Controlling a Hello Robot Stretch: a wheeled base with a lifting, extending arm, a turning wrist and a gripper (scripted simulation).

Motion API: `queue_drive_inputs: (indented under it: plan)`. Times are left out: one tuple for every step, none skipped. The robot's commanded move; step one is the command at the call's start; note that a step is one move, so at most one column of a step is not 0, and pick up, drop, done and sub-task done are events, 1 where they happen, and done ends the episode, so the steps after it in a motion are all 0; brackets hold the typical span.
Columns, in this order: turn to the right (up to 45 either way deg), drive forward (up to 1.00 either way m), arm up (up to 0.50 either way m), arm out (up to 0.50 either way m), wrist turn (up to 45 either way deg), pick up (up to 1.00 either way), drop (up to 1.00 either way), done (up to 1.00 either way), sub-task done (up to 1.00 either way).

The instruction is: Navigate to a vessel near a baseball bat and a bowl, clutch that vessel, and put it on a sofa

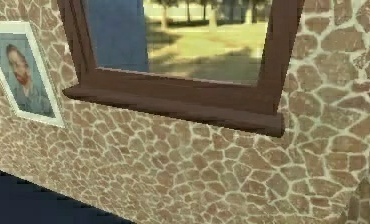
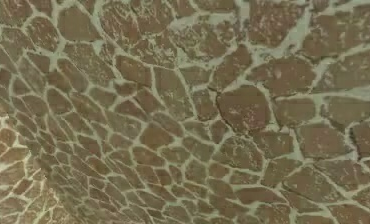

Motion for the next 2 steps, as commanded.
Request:
queue_drive_inputs:
  plan:
    - [-45.0, 0.00, 0.00, 0.00, 0.0, 0.00, 0.00, 0.00, 0.00]
    - [-18.0, 0.00, 0.00, 0.00, 0.0, 0.00, 0.00, 0.00, 0.00]
